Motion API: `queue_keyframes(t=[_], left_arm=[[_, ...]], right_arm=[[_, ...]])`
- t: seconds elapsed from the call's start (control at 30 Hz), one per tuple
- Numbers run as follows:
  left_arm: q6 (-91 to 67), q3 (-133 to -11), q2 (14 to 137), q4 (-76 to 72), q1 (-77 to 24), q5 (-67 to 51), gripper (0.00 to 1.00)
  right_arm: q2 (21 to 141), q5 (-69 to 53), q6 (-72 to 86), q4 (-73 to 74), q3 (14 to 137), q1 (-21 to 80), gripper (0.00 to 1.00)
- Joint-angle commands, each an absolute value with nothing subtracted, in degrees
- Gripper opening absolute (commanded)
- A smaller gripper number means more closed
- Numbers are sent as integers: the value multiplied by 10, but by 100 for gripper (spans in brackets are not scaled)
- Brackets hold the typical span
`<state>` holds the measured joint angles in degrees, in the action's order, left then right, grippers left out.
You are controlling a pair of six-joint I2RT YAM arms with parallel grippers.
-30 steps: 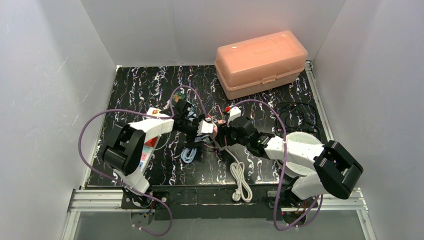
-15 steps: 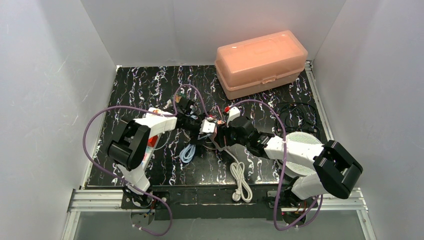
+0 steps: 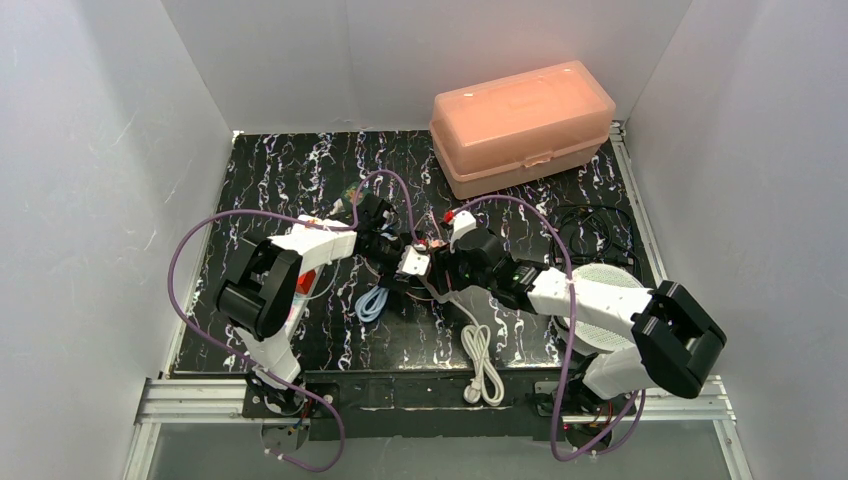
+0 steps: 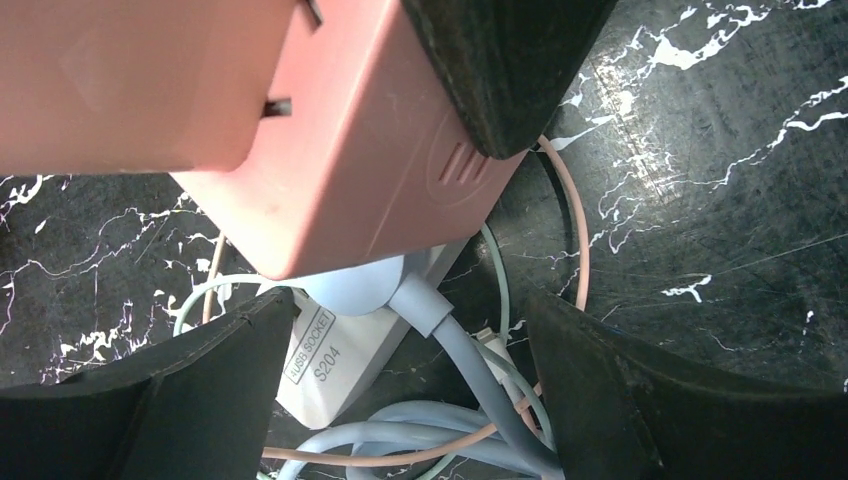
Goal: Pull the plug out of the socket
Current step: Remove the plug from the socket.
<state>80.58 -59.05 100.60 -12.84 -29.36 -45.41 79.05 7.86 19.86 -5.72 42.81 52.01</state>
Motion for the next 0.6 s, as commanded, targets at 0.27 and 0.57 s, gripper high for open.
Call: queue_keyframes(t=[0.27, 0.57], left_arm=[[834, -588, 1021, 89, -308, -471, 72], [734, -588, 1001, 7, -305, -453, 98]], right_arm=[[708, 133, 157, -144, 459, 524, 1], [675, 132, 147, -129, 437, 525, 1]])
